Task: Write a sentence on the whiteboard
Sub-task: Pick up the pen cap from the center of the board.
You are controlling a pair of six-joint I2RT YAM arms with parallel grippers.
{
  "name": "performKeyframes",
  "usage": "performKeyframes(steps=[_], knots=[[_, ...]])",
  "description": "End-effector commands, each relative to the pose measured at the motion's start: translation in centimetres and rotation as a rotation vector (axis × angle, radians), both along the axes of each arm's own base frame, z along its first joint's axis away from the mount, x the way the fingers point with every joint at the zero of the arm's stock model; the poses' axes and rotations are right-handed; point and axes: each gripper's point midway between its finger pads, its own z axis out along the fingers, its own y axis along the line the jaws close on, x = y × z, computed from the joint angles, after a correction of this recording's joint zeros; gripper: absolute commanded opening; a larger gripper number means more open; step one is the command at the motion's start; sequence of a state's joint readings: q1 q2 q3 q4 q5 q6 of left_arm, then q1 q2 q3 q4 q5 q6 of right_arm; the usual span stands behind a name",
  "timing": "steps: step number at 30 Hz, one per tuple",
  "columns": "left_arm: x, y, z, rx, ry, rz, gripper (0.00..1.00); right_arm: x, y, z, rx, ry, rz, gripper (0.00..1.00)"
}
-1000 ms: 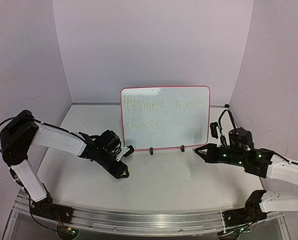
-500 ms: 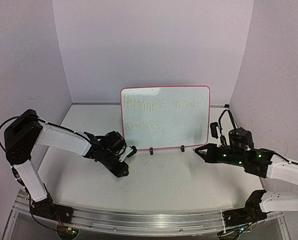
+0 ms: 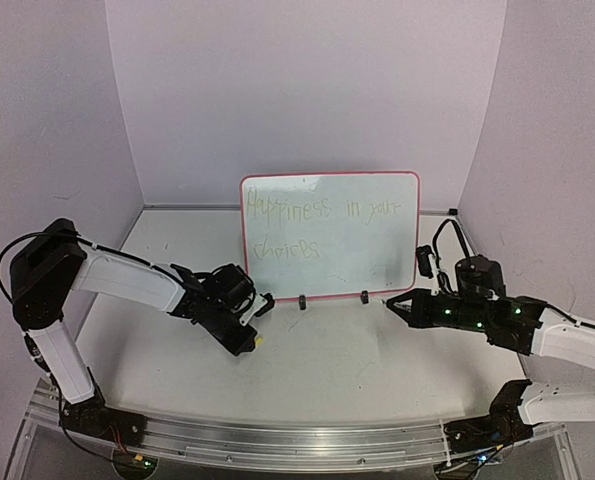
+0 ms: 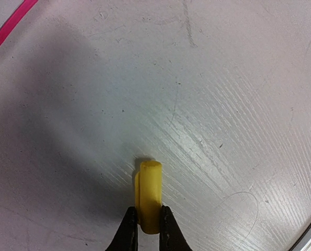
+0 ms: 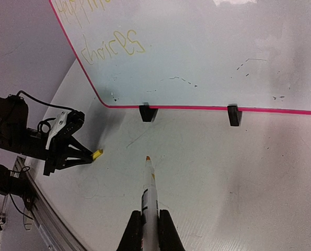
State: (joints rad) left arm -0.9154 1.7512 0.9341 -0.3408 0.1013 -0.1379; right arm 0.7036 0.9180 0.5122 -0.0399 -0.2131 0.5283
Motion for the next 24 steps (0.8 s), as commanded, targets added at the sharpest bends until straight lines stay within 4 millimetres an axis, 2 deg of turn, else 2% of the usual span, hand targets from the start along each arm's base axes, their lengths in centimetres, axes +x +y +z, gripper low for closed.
performKeyframes(steps=[1,5,7,11,17,20,24], knots=[[-1.0,0.4,0.2,0.019,0.031,-0.012,0.0,-0.3,1.4,3.1,0.028,-0.062,0.09,0.0],[-0.3,-1.2,4.7,-0.091,-0.049,-0.06,0.0,-1.1,2.1,4.2,0.034,-0.064,0.174,0.0],[-0.1,-2.0,7.0,-0.127,-0.077,-0.103,0.0,-1.5,2.2,4.1,0.035,-0.04,0.208,0.0],[-0.5,-2.9,10.0,-0.139,-0.096,-0.226,0.0,-2.8,3.0,4.4,0.078,0.01,0.313,0.0],[-1.5,-5.2,15.0,-0.272,-0.146,-0.399,0.0,-5.1,4.9,6.3,0.167,0.065,0.488,0.0],[-1.8,-6.0,16.6,-0.338,-0.178,-0.435,0.0,-5.3,5.4,7.0,0.191,0.084,0.511,0.0],[-2.4,-6.5,17.5,-0.403,-0.182,-0.453,0.0,-5.4,5.8,7.3,0.208,0.108,0.532,0.0]])
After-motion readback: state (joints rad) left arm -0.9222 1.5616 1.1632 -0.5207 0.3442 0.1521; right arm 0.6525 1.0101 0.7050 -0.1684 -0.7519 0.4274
